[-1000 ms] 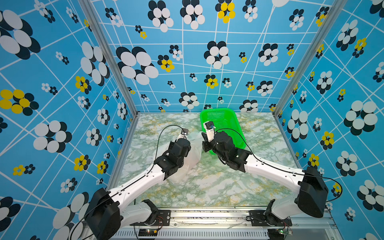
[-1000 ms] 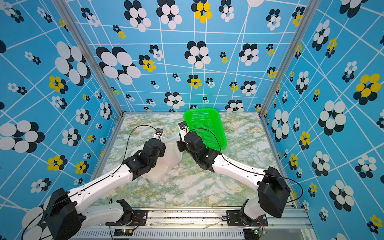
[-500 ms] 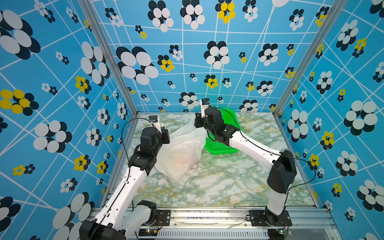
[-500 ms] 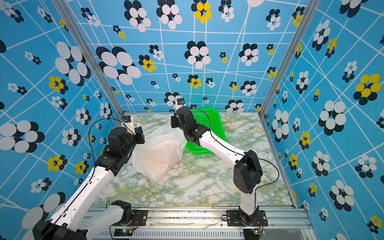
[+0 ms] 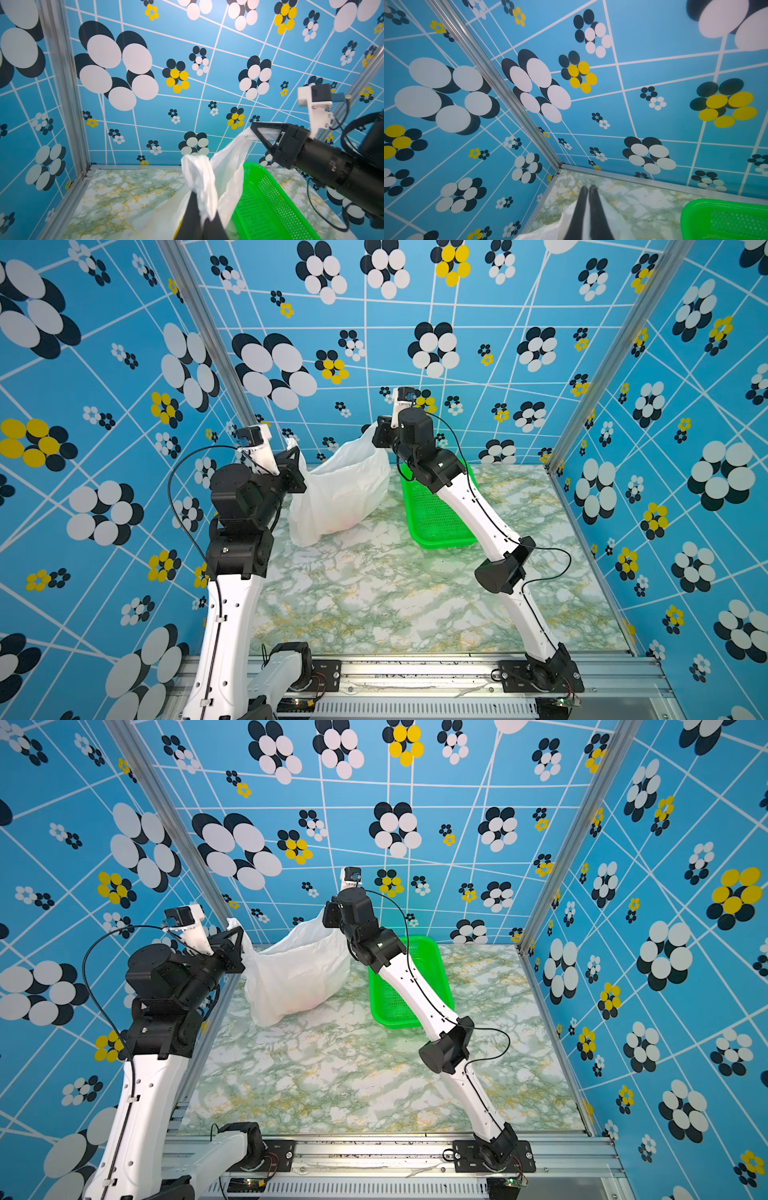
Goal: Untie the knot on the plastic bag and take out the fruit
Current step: 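Lift and spread the bag handles apart with both grippers to open the bag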
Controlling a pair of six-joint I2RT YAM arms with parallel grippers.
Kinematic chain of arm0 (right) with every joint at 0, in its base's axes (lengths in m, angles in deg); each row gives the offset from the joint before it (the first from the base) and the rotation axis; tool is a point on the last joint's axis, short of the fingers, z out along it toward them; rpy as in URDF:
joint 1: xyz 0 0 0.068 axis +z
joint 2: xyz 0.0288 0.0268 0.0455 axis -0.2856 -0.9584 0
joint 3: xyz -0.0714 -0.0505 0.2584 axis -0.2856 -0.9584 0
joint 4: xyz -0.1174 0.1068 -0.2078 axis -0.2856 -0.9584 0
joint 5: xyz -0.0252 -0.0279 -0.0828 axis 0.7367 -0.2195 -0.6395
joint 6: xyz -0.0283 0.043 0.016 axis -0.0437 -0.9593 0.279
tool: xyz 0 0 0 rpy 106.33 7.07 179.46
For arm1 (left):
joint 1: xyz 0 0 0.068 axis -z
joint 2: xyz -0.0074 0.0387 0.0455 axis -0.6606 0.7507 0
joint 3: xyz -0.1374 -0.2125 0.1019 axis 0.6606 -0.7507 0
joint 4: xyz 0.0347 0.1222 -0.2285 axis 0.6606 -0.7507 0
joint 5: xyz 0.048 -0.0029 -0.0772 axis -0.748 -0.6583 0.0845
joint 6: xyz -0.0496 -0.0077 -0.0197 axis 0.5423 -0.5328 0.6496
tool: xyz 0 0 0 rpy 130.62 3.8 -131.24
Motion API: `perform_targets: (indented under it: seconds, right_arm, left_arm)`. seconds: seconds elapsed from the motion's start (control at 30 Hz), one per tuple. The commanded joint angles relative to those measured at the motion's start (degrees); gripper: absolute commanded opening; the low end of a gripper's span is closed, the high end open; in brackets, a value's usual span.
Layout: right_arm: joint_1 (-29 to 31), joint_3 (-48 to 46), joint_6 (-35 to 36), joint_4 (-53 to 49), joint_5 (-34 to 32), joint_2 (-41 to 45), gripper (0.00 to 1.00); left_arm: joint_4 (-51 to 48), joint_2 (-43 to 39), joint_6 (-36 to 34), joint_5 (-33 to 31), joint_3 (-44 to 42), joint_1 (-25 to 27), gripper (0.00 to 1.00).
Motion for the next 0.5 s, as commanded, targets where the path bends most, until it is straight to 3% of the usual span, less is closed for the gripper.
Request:
perform_targets:
  seconds: [0.0,0.27,0.47]
  right_arm:
    - [-0.3,-8.9,-2.8,5.1,1.7,3.1,0.00]
    - [-0.2,-18.3,-6.1,8.3,7.4,4.2,0.00]
    - [0.6,-33.3,-7.8,16.0,4.9,10.2,0.00]
  left_arm:
    - [1.6,-3.9,2.2,4.2,-7.2,-0.3,0.00]
    - [8.2,-17.1,9.1,4.0,-30.5,1.5,0.00]
    - [0.3,-22.0,5.6,-4.3,-29.2,10.2,0.00]
